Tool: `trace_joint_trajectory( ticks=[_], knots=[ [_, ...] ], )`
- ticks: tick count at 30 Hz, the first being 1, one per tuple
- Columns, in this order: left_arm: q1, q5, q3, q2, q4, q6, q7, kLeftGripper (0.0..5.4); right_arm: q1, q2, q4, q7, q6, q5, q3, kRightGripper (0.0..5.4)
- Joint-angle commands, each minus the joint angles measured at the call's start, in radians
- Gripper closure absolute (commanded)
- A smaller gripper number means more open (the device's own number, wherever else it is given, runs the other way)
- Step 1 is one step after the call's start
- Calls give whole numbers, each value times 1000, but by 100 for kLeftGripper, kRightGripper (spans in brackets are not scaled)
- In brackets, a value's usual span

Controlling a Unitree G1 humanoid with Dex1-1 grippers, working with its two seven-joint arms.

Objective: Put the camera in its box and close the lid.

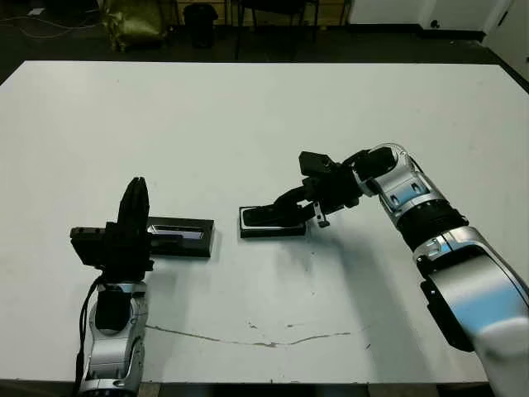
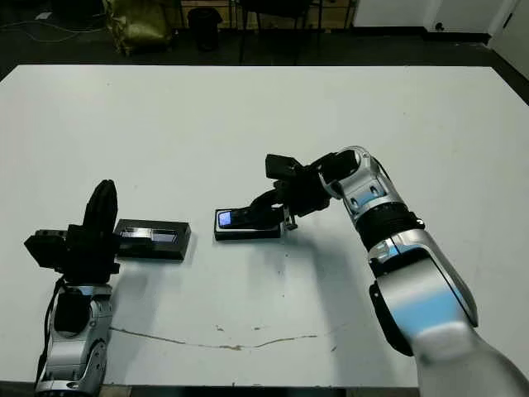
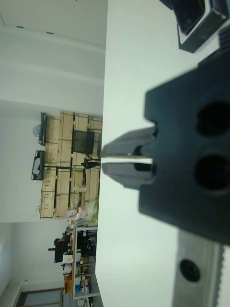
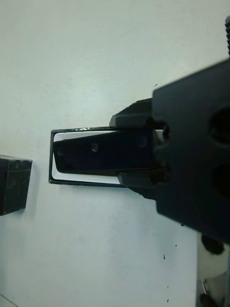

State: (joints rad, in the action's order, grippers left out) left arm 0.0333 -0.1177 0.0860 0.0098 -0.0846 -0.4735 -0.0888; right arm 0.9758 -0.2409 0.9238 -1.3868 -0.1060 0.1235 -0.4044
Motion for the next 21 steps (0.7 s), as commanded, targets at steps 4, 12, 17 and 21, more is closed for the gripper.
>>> trace_joint_trajectory(
  ticks=[4, 12, 17, 21],
  knots=[
    [9, 4, 4, 6, -18, -2, -3, 540, -14, 16, 53, -33, -48, 27, -30, 461],
    [14, -5, 4, 5, -11, 6, -7, 540, 8, 31, 115, -75, -134, 25, -28, 304],
    [10, -6, 7, 6, -22, -3, -11, 540, 16, 37, 142, -97, -148, 20, -22, 204],
    [12, 0, 7, 5, -19, -3, -8, 540, 24, 33, 147, -119, -162, 14, -14, 123]
  ],
)
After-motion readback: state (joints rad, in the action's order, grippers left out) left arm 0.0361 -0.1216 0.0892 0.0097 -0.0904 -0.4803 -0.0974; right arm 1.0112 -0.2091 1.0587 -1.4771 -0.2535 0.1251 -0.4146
